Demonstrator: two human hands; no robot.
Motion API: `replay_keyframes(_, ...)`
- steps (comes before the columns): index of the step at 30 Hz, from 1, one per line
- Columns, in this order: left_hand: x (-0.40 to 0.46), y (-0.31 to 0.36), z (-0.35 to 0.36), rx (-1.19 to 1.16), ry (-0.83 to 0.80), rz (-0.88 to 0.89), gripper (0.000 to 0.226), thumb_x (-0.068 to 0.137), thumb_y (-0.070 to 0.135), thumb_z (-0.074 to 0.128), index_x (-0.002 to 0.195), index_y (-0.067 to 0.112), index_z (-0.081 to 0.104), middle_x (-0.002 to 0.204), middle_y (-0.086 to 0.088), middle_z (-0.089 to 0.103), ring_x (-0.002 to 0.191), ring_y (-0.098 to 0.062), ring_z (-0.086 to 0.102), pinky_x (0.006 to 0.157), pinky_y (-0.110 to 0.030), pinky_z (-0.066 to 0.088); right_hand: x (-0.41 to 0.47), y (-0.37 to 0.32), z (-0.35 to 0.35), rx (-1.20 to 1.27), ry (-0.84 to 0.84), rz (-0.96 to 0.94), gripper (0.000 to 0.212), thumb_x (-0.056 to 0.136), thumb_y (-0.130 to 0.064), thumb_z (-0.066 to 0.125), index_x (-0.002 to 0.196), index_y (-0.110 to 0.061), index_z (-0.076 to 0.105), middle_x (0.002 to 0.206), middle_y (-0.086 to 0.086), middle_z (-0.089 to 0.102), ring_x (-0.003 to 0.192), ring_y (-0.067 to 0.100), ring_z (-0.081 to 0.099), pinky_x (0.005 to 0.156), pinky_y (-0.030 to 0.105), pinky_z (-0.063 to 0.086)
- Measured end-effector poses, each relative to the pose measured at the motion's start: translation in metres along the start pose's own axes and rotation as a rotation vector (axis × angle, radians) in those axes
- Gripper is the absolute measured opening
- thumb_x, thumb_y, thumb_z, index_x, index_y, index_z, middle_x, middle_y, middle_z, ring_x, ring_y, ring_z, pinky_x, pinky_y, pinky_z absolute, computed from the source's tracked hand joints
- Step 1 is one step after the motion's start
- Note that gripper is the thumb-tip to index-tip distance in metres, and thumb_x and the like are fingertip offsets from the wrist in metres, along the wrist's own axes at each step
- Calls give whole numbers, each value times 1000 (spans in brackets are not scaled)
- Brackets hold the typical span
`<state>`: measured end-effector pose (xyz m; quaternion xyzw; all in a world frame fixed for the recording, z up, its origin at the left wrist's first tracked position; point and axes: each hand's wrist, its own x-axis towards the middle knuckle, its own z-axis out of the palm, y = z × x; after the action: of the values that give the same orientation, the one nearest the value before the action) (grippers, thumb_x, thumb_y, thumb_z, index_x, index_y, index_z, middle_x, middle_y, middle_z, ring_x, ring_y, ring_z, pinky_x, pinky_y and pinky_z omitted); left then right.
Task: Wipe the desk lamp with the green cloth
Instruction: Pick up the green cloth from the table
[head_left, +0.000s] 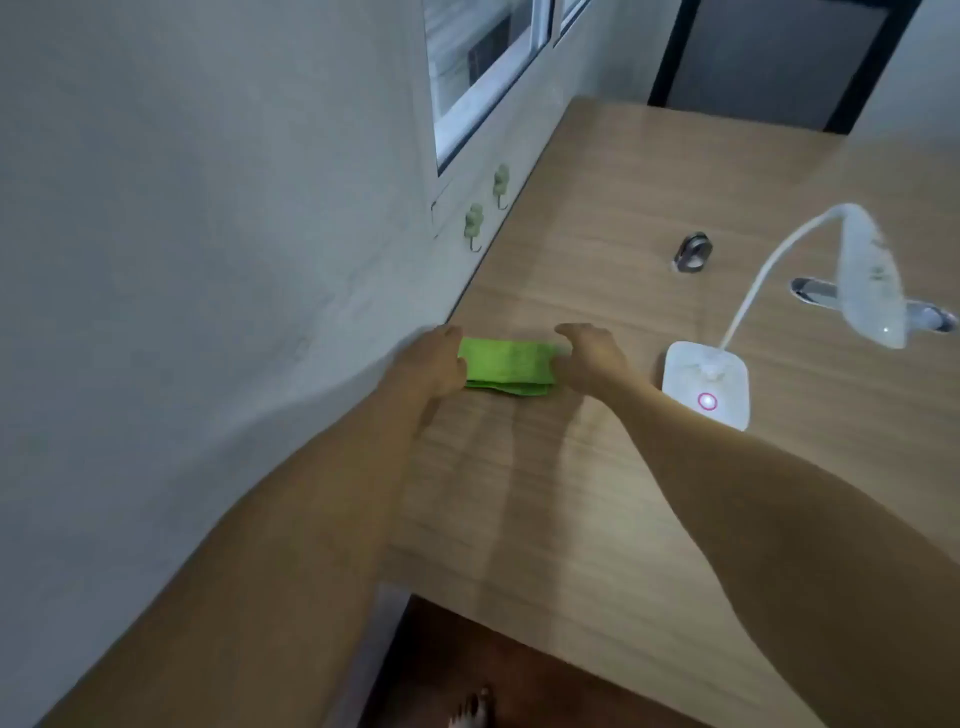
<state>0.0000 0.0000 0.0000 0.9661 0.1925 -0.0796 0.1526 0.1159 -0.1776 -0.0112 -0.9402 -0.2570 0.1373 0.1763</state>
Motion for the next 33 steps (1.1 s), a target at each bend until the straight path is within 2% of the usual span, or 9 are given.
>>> replay_keyframes(6,18,-3,-1,23,-87,24,71,87,24,57,148,7,24,154,-13,32,138,-30,37,113,-34,34,13,-3,6,-122,-164,8,79,82,-20,61,150,-22,19,160,2,17,145,29,17,117,45,27)
replay_keyframes(9,21,-3,2,-22,-138,11,72,84,18,61,147,7,28,152,-15,35,136,-29,40,111,-34,36,10,-7,8,-110,-203,35,77,85,-17,57,150,-26,17,156,3,27,145,29,17,116,43,27)
replay_keyframes(15,23,0,4,58,-77,27,56,71,15,64,127,10,54,128,-17,46,117,-34,46,99,-40,46,6,-12,7,-158,-106,-5,64,82,-15,56,142,-25,38,139,7,46,126,36,35,104,41,37)
replay_keyframes(19,15,7,-8,-32,-31,10,39,72,8,62,111,11,63,119,-13,51,109,-30,50,83,-32,47,-3,-16,-2,-97,-75,0,42,80,-12,55,121,-19,62,122,13,60,118,38,43,97,36,43)
replay_keyframes(22,7,11,-23,-114,-71,-15,24,72,7,64,96,7,70,93,-8,61,83,-21,55,66,-25,41,-19,-15,-13,74,-59,45,27,78,-12,55,99,-14,71,102,15,68,108,33,51,88,32,49)
replay_keyframes(24,3,14,-33,-150,-124,-6,22,71,9,67,92,8,73,86,-4,63,80,-19,57,65,-25,43,-30,-13,-25,281,-65,103,15,80,-11,56,88,-14,69,86,11,63,87,26,54,65,25,45)
replay_keyframes(26,-2,20,-41,-214,-166,-15,23,71,9,70,93,6,75,86,-8,66,78,-19,59,67,-26,47,-42,-10,-38,494,-95,168,16,84,-9,56,94,-8,67,83,8,55,75,19,51,54,23,36)
replay_keyframes(28,-8,29,-47,-326,-209,-44,25,73,6,71,97,1,74,86,-12,66,72,-20,59,62,-25,51,-53,-6,-49,651,-127,259,21,87,-14,54,105,-15,64,93,5,55,85,21,52,61,23,39)
replay_keyframes(33,-29,61,-52,-703,-323,-131,21,80,-6,65,100,-1,68,81,-7,64,73,-13,61,55,-13,55,-82,16,-66,1044,-222,391,24,91,-12,48,107,-29,54,99,3,52,87,31,57,77,53,53)
